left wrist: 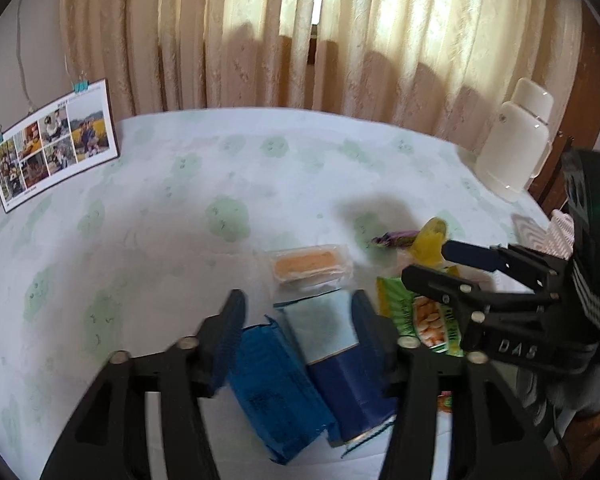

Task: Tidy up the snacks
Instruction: 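Close the left tool on the blue wafer pack while the right tool grasps the peanut bag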

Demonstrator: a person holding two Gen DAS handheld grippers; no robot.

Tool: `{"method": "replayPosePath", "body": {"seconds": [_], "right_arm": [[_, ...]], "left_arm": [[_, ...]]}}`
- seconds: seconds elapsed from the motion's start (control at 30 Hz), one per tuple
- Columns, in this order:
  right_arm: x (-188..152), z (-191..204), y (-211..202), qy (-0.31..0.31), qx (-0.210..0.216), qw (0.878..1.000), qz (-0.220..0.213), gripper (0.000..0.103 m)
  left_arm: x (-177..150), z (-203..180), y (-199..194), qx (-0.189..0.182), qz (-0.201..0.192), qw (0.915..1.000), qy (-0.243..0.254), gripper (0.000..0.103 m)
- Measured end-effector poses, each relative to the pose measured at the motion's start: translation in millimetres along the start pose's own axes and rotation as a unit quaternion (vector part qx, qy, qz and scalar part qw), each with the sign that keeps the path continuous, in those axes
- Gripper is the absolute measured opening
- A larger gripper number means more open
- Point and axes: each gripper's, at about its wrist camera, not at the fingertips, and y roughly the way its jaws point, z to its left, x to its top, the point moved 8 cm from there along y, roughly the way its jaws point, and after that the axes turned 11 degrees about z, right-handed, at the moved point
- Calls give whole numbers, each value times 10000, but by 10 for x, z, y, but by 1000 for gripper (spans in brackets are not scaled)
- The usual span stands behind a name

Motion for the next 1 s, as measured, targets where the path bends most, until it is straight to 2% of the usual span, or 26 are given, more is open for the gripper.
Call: {"method": "replayPosePath", "body": {"seconds": [0.17,0.33,0.57,0.67,0.9,1.0], "right_arm": [[-50,-50,218,-152,397,9982,429,65],[-343,50,67,-459,652,9953,545,65],[-914,227,-96,-892,443,9922,746,65],[-1014,283,-130,-963,280,9923,728,65],[-1108,454,-90,-1240,-149,9896,714,80],[-1107,465,-47,-1208,-221,9895,756,82]], "left_arm": [[-43,108,118,64,217,9996,-161,61],[-89,122,171,118,325,9993,-160,63],[-212,174,217,217,418,9987,-185,65],[-250,220,234,229,465,9983,-253,65],[-332,303,239,267,521,9977,-338,65],[-357,340,262,311,577,9971,-374,66]]}}
